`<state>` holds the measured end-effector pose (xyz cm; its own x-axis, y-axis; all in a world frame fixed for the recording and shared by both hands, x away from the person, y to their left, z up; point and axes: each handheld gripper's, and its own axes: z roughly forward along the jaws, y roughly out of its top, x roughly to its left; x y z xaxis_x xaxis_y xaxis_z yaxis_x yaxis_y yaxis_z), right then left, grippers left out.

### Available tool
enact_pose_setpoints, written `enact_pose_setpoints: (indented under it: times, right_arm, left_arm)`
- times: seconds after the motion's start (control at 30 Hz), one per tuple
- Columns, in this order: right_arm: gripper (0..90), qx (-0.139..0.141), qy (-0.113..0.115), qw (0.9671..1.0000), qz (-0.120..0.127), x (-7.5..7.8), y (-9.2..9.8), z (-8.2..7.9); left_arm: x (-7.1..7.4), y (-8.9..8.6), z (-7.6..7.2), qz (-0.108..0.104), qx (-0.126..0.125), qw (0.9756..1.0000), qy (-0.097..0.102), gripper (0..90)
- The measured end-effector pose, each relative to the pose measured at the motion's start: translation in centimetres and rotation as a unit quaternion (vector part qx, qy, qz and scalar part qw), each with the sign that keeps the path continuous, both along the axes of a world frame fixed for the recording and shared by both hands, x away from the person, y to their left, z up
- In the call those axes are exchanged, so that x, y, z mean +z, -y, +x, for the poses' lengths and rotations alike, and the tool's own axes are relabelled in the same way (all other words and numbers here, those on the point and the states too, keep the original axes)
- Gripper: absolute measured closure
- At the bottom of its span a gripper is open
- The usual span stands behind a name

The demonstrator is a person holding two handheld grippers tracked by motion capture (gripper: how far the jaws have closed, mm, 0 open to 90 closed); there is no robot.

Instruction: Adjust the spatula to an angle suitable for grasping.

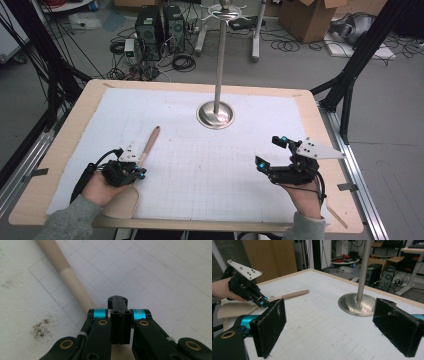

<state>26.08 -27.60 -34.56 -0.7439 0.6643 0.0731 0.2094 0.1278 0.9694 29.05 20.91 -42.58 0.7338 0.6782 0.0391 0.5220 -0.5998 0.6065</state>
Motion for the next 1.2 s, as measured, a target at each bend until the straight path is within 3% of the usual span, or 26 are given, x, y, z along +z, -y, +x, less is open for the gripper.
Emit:
enact_pose_setpoints:
  times: [0.1,0.7,0.97,1.2]
  right_arm:
    - [10.6,0.000,-0.001,1.0000,-0.001,0.0,0.0,0.0]
    - [10.6,0.002,-0.006,1.0000,-0.005,-0.1,-0.3,0.1]
    - [10.6,0.002,-0.006,1.0000,-0.007,-0.2,-0.3,0.3]
    - [10.6,0.004,-0.006,1.0000,-0.007,-0.2,-0.5,0.3]
  left_arm:
    - [-0.1,-0.6,0.1,-0.007,0.003,1.0000,0.001,89.7]
    - [0.0,-3.6,-0.1,0.001,0.019,0.9998,0.003,89.7]
    - [0.0,-4.8,-0.1,-0.008,0.031,0.9995,0.002,89.6]
    - [0.1,-5.3,-0.3,-0.041,0.029,0.9987,0.008,89.6]
